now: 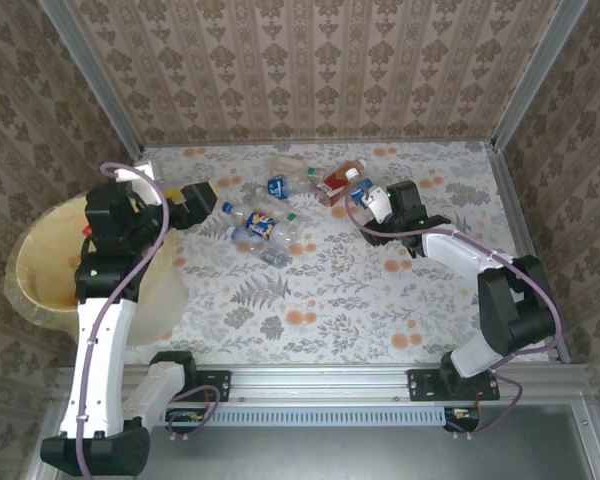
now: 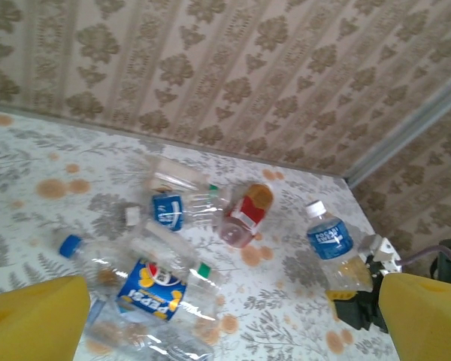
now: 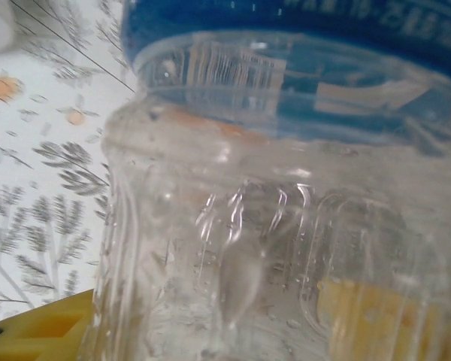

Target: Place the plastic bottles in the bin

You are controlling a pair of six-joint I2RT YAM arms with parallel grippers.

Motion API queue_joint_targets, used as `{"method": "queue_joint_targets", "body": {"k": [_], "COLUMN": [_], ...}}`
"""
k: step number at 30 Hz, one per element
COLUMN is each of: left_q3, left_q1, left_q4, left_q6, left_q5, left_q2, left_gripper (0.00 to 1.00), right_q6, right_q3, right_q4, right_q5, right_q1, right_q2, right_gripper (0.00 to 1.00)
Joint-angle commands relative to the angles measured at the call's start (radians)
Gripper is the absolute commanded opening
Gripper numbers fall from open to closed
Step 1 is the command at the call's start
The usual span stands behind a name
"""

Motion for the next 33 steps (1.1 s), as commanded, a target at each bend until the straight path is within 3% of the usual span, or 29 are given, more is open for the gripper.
{"method": "queue_joint_targets", "body": {"k": [1, 13, 19, 33], "left_q3": [-0.016, -0.023, -0.013, 0.070], "left_q1": [-0.053, -0.309, -0.415, -0.482], "left_q4": [0.084, 0.244, 0.382, 0.581], "left_q6": [-0.015, -0.024, -0.050, -0.150], "left_q5": [0.035, 0.000, 0.059, 0.276], "left_q2": [0.021, 0.237, 0.373, 0.608], "left_gripper": [1.00, 1.00, 1.00, 1.00], "right_q6": [0.084, 0.352, 0.457, 0.603], "right_q3": [-0.037, -0.199, -0.235, -0.175], "right_q4": [0.090, 0.371, 0.496, 0.627], "right_q5": [-0.014, -0.159, -0.223, -0.477], "right_q1": [0.028, 0.088, 0.102, 0.166], "right_q2": [-0.074, -0.226, -0.225, -0.155], "right_gripper": [0.49, 0.48, 0.48, 0.49]}}
